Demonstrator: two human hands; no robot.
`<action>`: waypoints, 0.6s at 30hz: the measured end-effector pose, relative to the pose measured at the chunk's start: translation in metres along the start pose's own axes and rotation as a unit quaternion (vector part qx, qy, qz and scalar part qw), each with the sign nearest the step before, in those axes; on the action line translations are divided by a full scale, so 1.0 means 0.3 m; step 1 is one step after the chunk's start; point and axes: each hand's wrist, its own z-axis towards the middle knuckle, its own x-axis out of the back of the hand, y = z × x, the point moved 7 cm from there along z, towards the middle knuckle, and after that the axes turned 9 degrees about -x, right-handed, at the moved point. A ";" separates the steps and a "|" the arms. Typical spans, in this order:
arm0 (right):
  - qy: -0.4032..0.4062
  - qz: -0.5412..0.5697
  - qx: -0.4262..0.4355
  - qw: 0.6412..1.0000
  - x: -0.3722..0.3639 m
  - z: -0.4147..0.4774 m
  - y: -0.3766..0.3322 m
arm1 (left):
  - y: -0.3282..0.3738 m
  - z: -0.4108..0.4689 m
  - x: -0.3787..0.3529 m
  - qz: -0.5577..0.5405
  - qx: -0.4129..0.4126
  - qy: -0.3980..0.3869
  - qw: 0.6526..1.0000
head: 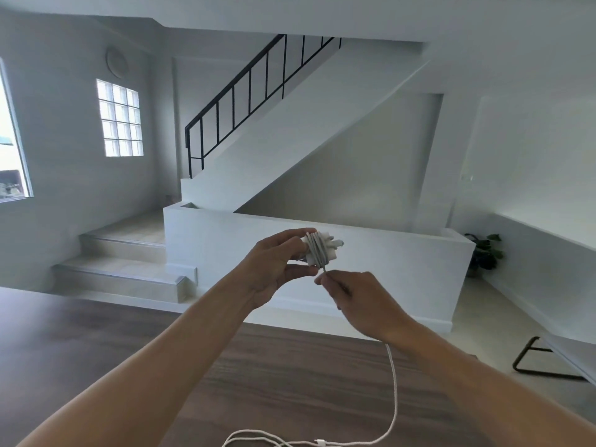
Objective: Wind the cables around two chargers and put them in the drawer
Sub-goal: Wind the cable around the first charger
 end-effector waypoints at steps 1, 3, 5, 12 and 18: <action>-0.008 -0.021 -0.001 1.000 -0.012 -0.007 0.000 | -0.005 0.001 0.010 0.005 0.001 0.016 1.000; -0.021 -0.056 0.003 0.998 -0.026 -0.020 -0.003 | -0.018 0.005 0.034 0.015 0.008 0.041 0.999; -0.026 -0.079 0.009 0.996 -0.025 -0.029 -0.013 | -0.031 0.005 0.048 0.034 0.018 0.052 0.998; -0.039 -0.180 0.035 0.982 0.015 -0.038 -0.087 | -0.054 0.008 0.092 0.100 0.032 0.086 0.991; -0.026 -0.257 0.056 0.964 0.103 -0.018 -0.169 | -0.067 -0.009 0.079 0.183 0.032 0.049 0.981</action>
